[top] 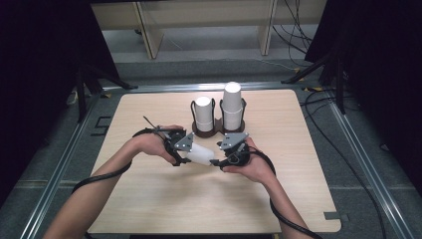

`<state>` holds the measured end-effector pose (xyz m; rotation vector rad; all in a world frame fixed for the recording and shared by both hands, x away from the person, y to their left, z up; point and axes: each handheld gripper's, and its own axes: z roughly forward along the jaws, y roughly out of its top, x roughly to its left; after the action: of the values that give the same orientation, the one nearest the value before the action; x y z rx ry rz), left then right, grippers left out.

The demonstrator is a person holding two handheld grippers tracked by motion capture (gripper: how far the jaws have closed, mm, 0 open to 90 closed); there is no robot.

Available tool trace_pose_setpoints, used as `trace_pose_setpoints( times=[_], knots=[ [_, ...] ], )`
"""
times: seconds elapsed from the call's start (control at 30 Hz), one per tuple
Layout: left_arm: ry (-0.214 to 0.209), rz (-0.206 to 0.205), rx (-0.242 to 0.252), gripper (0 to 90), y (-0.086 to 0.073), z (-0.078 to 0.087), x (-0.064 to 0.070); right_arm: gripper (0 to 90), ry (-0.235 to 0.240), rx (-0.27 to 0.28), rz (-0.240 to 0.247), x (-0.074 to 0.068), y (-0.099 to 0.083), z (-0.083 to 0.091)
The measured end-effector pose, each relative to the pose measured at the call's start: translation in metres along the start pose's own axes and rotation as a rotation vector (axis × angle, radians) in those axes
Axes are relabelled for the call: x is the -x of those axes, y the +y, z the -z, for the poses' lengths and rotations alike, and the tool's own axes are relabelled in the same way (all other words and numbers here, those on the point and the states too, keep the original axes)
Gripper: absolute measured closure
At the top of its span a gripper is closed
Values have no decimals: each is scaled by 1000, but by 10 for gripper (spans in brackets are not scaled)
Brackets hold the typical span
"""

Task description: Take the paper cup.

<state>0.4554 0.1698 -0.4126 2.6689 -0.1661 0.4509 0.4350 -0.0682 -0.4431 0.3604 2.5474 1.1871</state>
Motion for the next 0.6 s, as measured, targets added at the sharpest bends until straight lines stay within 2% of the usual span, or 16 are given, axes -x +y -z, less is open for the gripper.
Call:
trace_pose_setpoints(
  times=[0.03, 0.1, 0.13, 0.17, 0.3, 0.43, 0.53, 0.6],
  knots=[
    [-2, 0, -1, 301, 0, 0, 0, 314, 0, 0, 0, 0, 0, 0],
    [-2, -3, -2, 301, 1, 0, 0, 311, 8, -18, -38, -3, 1, 0],
    [-4, -2, -2, 301, 1, 1, 0, 311, 9, -16, -21, -2, 2, -1],
    [-5, -3, -1, 301, 1, 1, 0, 310, 8, -20, -33, -3, 2, -1],
    [-15, -9, -5, 302, 2, 0, -2, 304, 21, -18, -7, -3, 5, -2],
    [-28, -18, -7, 303, 6, -1, -5, 298, 22, -29, -11, -4, 8, -2],
    [-27, -26, -6, 303, 11, 0, -8, 291, 23, -22, 20, -1, 10, -2],
    [-26, -30, -4, 303, 13, 1, -8, 289, 16, -33, 8, -2, 11, -1]
  ],
)
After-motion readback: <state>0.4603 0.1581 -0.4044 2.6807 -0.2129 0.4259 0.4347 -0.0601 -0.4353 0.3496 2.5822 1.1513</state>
